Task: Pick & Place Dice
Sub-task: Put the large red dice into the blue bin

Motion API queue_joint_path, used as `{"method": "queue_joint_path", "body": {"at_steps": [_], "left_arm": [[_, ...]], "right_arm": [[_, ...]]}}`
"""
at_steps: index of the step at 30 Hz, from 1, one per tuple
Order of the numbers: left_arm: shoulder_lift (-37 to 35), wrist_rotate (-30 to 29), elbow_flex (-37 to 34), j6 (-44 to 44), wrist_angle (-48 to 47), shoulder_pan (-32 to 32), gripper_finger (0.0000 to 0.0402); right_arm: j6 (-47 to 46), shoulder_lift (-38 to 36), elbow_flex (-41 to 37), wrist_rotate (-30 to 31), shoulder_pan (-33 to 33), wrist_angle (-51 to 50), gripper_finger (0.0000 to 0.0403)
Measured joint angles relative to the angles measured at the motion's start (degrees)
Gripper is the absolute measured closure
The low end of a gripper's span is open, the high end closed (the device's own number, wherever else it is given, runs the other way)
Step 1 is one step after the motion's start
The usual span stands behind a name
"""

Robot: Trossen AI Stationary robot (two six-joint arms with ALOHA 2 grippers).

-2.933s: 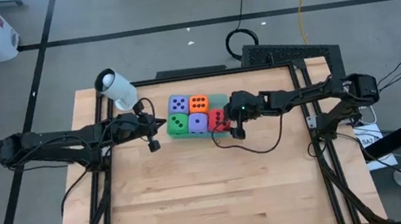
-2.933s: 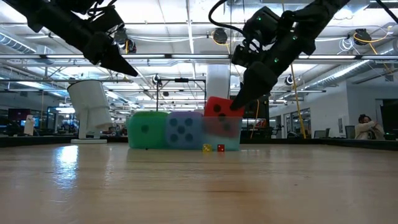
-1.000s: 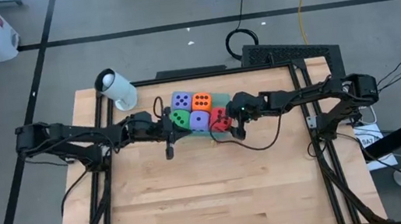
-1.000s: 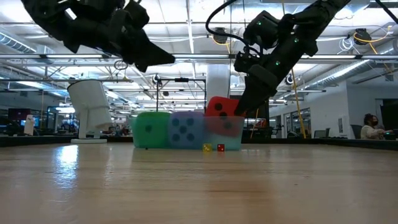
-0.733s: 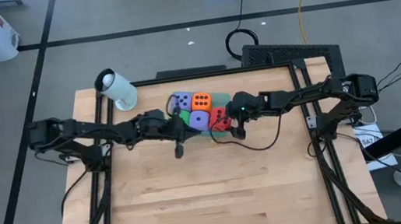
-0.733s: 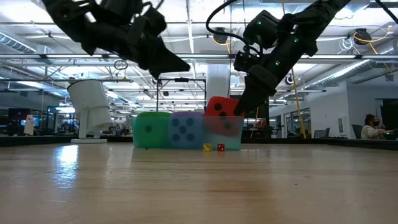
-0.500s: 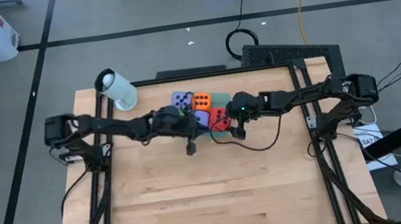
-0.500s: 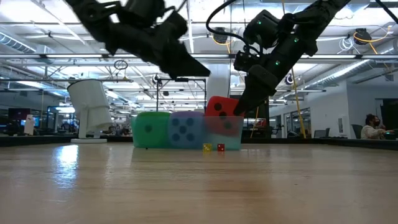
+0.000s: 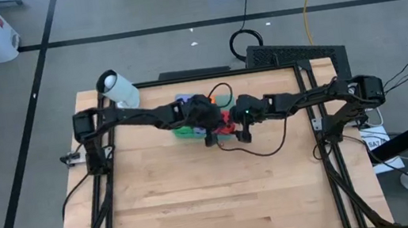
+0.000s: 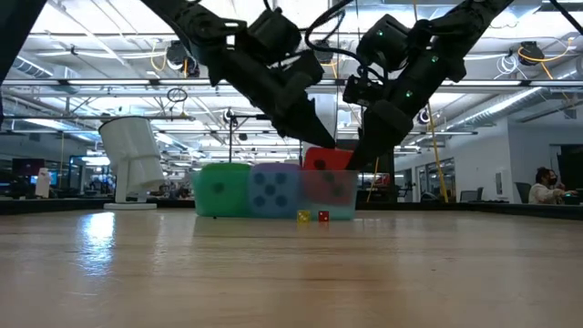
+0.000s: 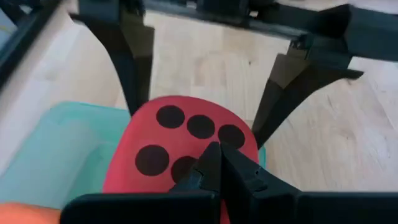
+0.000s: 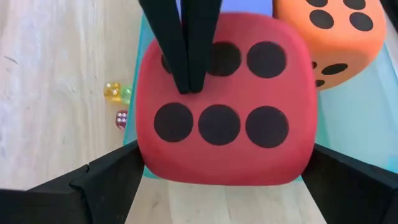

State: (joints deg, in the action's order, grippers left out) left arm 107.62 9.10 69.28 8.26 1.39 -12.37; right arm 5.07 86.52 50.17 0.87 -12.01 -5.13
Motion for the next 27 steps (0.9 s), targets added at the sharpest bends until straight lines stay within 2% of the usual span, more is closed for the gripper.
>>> {"method": "queue_joint_path", "body": {"at_steps": [7, 18, 27], "left_arm": [[1.7, 6.0, 0.0, -1.3, -0.4, -2.3, 0.0398], [1.8, 6.1, -0.1, -1.5, -2.3, -2.4, 0.0395], [1.8, 7.5, -1.3, -1.2, -1.5, -2.4, 0.0393]], "right_arm": [[0.6, 0.0, 0.0, 2.4, 0.7, 0.6, 0.0007], [-1.4, 0.0, 0.1, 3.1, 0.7, 0.7, 0.0007], [-0.7, -0.2, 0.1, -1.1, 0.5, 0.7, 0.0006]]}}
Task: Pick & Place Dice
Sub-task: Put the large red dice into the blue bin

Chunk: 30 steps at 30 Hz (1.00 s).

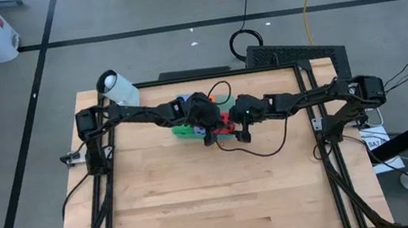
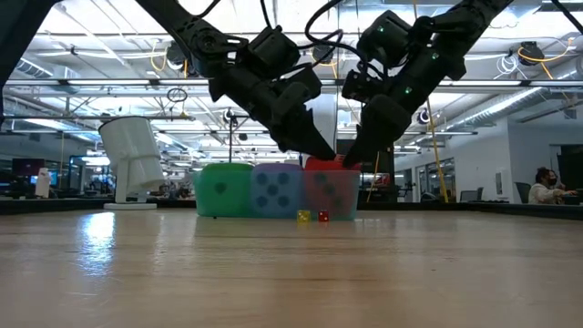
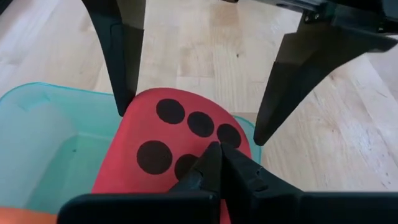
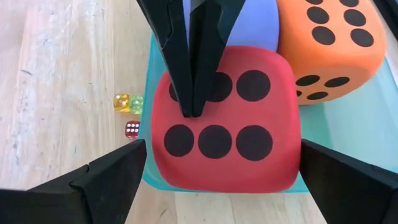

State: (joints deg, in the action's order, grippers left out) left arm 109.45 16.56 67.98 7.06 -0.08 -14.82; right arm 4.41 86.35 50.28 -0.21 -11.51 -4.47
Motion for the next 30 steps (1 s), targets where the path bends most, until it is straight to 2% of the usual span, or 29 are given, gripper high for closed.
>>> {"method": "queue_joint_path", "body": {"at_steps": [6, 11, 22, 30], "left_arm": [[0.0, 1.0, -0.3, 0.9, 0.4, -0.3, 0.0398], [0.0, 1.4, -0.4, 0.8, 0.4, -0.4, 0.0394], [-1.9, 0.2, -0.6, 5.9, 0.4, -0.5, 0.0396], [-5.8, -0.7, -0.6, 9.2, -1.9, -1.0, 0.0392]], "right_arm": [[-0.7, -1.3, 0.0, -1.8, -0.5, -0.2, 0.0004], [-0.7, -5.2, 0.0, -2.6, -0.5, 0.3, 0.0003], [-0.9, -13.1, 0.0, 0.0, -0.4, -0.1, 0.0006], [-1.8, -13.9, 0.0, 1.8, -0.5, -0.1, 0.0007]]}}
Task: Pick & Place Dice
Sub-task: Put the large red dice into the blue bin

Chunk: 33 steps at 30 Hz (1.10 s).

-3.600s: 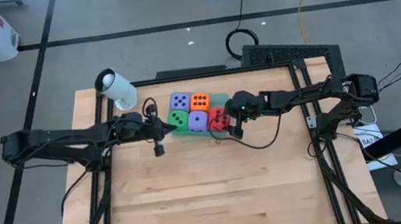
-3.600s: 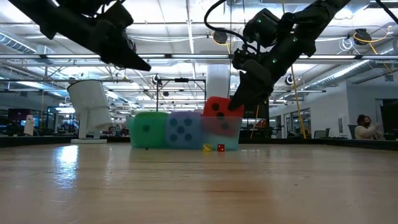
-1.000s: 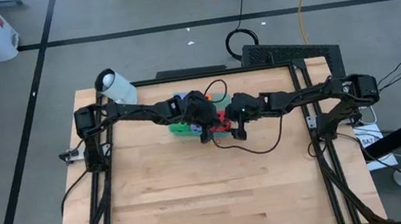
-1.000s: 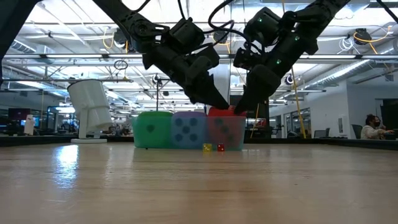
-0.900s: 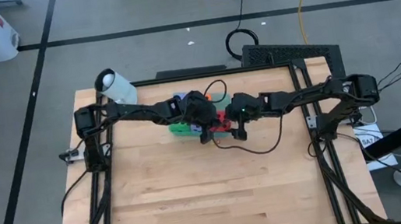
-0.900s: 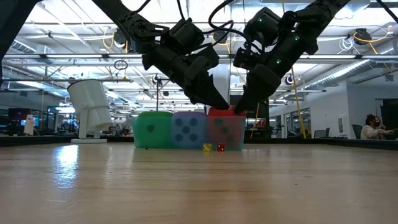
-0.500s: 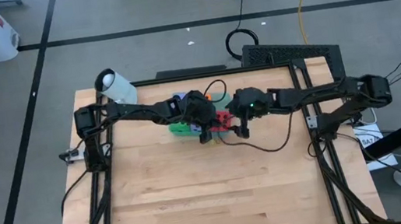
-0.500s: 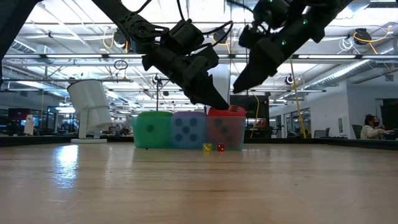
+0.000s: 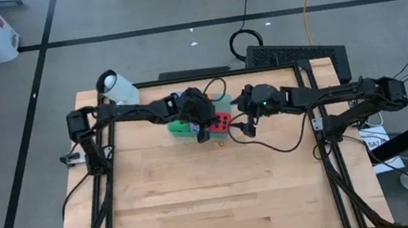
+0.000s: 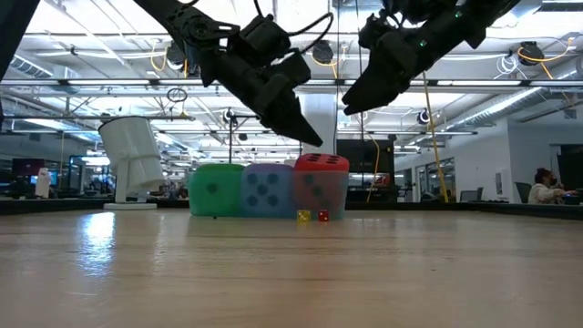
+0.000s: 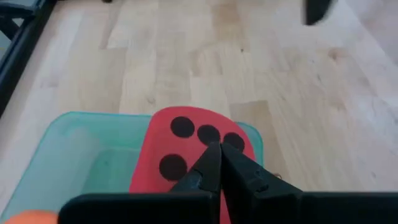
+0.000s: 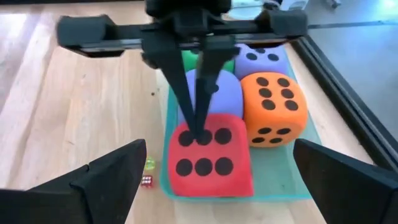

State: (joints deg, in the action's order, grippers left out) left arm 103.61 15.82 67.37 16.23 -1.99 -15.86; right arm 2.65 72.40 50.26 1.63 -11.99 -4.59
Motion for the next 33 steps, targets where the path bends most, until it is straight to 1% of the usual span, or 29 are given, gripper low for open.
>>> {"method": "queue_joint_path", "body": {"at_steps": [4, 9, 11, 13, 16, 18, 20, 22, 24, 28, 30, 33], "left_arm": [[-2.2, 0.2, 0.0, 1.6, -0.4, 0.0, 0.0396], [-6.9, 0.7, 0.1, 2.9, -0.4, -0.2, 0.0399], [-8.9, 1.0, 0.1, 3.0, -1.9, -0.4, 0.0397], [-11.2, 1.1, 0.1, 3.2, -3.2, -0.4, 0.0399], [-15.2, 1.6, 0.0, 3.5, -9.0, -0.4, 0.0399], [-18.7, 2.4, -1.6, 3.9, -9.7, -0.1, 0.0399], [-23.1, 2.5, -4.7, 4.2, -9.6, 0.2, 0.0399], [-27.8, 2.3, -8.9, 4.2, -7.5, -0.2, 0.04], [-33.7, 2.1, -14.0, 3.4, -6.0, -1.7, 0.04], [-46.5, 2.2, -25.0, -0.9, 1.7, -5.7, 0.04], [-52.5, 2.3, -30.9, -3.1, 5.0, -7.3, 0.04], [-59.5, 2.1, -39.7, -5.3, 9.7, -9.0, 0.0398]], "right_arm": [[0.3, 0.0, -0.1, 1.4, 0.1, 0.9, 0.0007], [-0.4, -0.4, -2.4, 1.2, 0.1, 10.9, 0.0007], [-0.4, -0.6, -4.2, 1.2, 0.1, 14.5, 0.0007], [-0.7, -1.6, -6.0, 1.2, 0.1, 15.9, 0.0007], [-4.8, -4.3, -9.0, 1.2, 0.5, 17.6, 0.0007], [-6.6, -6.4, -11.9, 1.2, 1.2, 18.3, 0.0007], [-6.7, -8.2, -15.4, 1.2, 2.5, 22.7, 0.0007], [-6.1, -10.4, -19.0, 1.1, 3.6, 28.3, 0.0007], [-4.9, -12.8, -21.7, 1.1, 4.4, 33.4, 0.0007], [-4.5, -16.9, -25.2, 1.6, 5.0, 38.5, 0.0007], [-4.5, -17.1, -26.4, 2.1, 5.0, 40.0, 0.0007], [-4.5, -15.2, -26.7, 5.8, 5.0, 41.5, 0.0007]]}}
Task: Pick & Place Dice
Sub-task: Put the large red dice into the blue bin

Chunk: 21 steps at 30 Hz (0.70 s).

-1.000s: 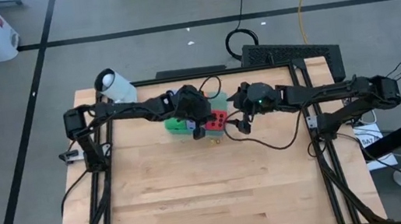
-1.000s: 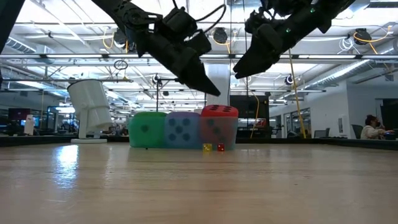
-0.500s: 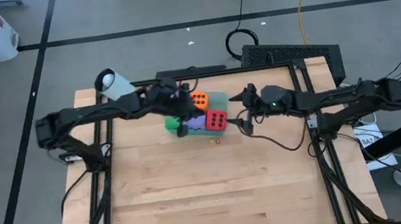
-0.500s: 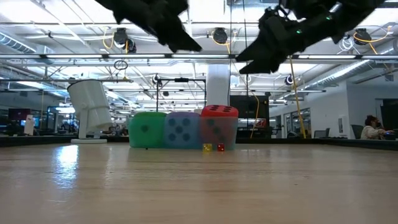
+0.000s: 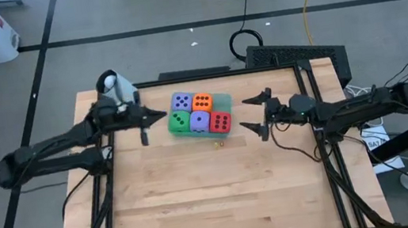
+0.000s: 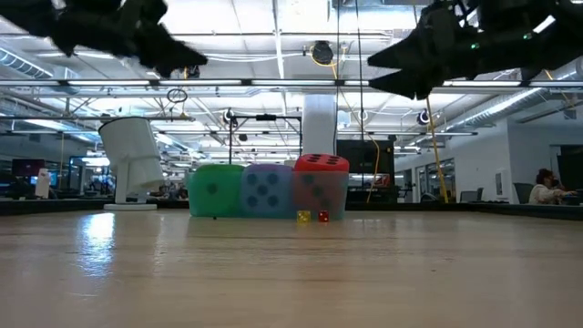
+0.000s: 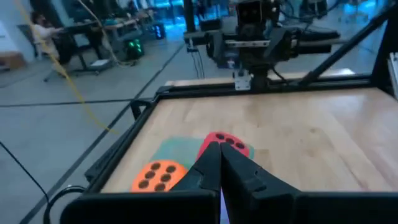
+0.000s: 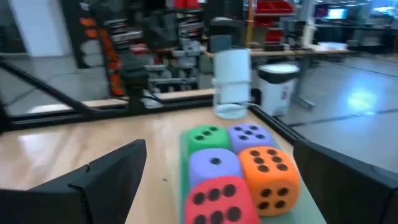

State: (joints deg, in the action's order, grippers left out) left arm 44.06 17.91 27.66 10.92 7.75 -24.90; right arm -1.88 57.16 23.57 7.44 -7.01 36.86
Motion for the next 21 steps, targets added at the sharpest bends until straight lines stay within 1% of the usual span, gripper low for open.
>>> {"method": "queue_joint_path", "body": {"at_steps": [3, 5, 8, 10, 12, 15, 19, 20, 21], "left_arm": [[-4.1, -0.8, -6.8, -2.2, 3.7, -2.3, 0.0398], [-4.9, -3.8, -9.2, -2.5, 5.6, -4.1, 0.0398], [-4.8, -10.2, -10.1, -3.5, 5.5, -7.4, 0.0397], [-4.4, -12.2, -10.1, -4.2, 4.7, -9.3, 0.0397], [-4.2, -11.9, -10.2, -4.2, 3.4, -10.9, 0.0397], [-3.8, -10.9, -10.2, -4.3, 3.1, -12.1, 0.0397], [-3.7, -8.9, -10.2, -4.0, 3.3, -12.5, 0.0397], [-3.7, -8.7, -10.2, -4.0, 3.4, -12.5, 0.0396], [-3.6, -8.7, -10.2, -4.1, 3.5, -12.5, 0.0396]], "right_arm": [[1.6, 4.5, 1.2, 0.2, 0.0, 1.6, 0.0008], [2.0, 8.4, 4.4, 0.0, 0.0, 1.1, 0.001], [2.6, 15.0, 10.8, 1.2, 0.0, -1.8, 0.0024], [3.4, 19.2, 14.6, 4.3, 0.0, -4.9, 0.0047], [4.7, 22.4, 17.7, 8.1, 0.0, -6.0, 0.0082], [5.9, 24.9, 19.7, 12.0, -0.1, -6.7, 0.0152], [5.6, 25.9, 19.8, 11.8, 0.1, -7.9, 0.0265], [5.6, 25.9, 19.8, 11.4, 0.3, -8.3, 0.0294], [5.6, 25.9, 19.8, 9.7, 0.4, -8.6, 0.0325]]}}
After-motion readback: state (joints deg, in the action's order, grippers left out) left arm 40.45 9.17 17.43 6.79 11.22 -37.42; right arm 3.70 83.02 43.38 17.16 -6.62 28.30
